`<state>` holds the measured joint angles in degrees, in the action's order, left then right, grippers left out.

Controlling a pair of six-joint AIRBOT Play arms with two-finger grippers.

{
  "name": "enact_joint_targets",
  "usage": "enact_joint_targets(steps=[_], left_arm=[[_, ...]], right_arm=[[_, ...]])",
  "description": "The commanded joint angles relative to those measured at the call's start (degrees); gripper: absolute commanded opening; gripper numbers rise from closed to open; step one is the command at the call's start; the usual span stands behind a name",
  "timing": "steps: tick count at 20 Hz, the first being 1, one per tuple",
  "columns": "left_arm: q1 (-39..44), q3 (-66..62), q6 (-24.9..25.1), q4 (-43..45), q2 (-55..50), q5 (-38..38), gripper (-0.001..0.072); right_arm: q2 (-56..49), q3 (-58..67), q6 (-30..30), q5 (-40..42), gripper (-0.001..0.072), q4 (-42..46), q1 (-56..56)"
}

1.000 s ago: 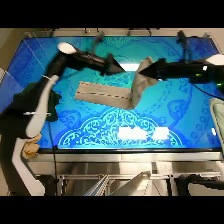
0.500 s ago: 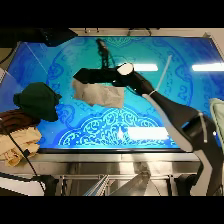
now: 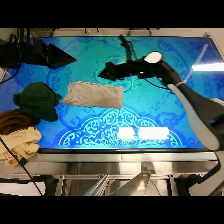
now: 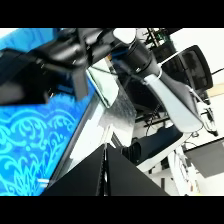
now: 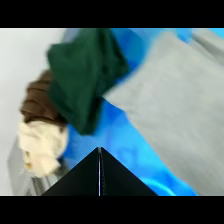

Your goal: Fold the shirts.

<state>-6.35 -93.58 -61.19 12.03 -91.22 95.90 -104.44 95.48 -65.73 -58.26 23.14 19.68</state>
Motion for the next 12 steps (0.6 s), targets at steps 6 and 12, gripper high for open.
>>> enact_joint_targets(steps=[6, 12], left_arm=[[-0.39, 8.04, 4.13, -0.11, 3.78, -3.39, 0.0002], [-0.31, 7.98, 4.94, -0.02, 3.78, -3.26, 0.0002]], right_arm=[[6.73, -27.23, -2.23, 7.08, 0.0699, 7.37, -13.14], [-3.48, -24.2, -1.86, 6.34, 0.0697, -4.07, -9.18]])
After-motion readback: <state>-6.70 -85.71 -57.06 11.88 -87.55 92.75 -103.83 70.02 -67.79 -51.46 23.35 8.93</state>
